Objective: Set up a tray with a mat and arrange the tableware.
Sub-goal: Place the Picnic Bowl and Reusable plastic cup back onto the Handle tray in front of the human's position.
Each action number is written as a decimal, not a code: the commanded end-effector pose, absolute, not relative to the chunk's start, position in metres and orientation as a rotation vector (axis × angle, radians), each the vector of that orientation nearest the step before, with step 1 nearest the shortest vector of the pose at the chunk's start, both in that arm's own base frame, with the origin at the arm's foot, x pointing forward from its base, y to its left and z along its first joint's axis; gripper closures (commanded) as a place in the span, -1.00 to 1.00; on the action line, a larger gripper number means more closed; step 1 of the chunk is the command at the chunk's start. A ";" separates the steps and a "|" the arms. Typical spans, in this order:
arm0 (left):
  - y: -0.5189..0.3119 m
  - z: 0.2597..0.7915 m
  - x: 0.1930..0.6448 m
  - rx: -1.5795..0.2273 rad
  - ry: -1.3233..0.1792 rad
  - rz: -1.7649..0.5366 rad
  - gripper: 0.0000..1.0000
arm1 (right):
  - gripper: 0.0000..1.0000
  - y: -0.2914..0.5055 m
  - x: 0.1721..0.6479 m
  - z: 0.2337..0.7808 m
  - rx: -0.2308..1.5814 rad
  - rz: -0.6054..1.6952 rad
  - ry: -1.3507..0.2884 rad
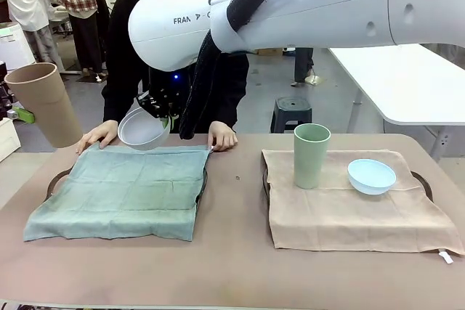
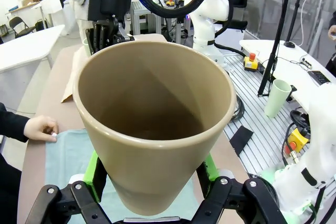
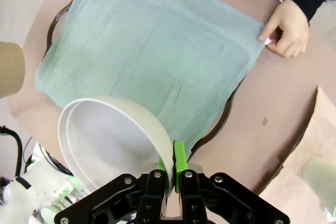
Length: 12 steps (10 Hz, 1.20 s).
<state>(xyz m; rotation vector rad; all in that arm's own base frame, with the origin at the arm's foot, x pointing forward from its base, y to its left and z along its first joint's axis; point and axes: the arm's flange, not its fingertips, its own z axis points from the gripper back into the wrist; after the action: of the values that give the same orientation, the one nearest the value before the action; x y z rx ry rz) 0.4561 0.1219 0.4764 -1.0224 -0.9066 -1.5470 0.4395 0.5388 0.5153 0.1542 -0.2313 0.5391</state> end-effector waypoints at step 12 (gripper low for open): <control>0.124 0.439 0.468 -1.060 -0.902 -1.531 -0.70 | 0.90 0.518 0.498 0.445 0.270 0.304 -0.091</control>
<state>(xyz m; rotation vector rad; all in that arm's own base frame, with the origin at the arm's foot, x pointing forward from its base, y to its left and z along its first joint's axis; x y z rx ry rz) 0.4762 0.1244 0.4079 -1.0966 -0.8956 -1.5218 0.5109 0.5160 0.4077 0.2539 -0.0479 0.2647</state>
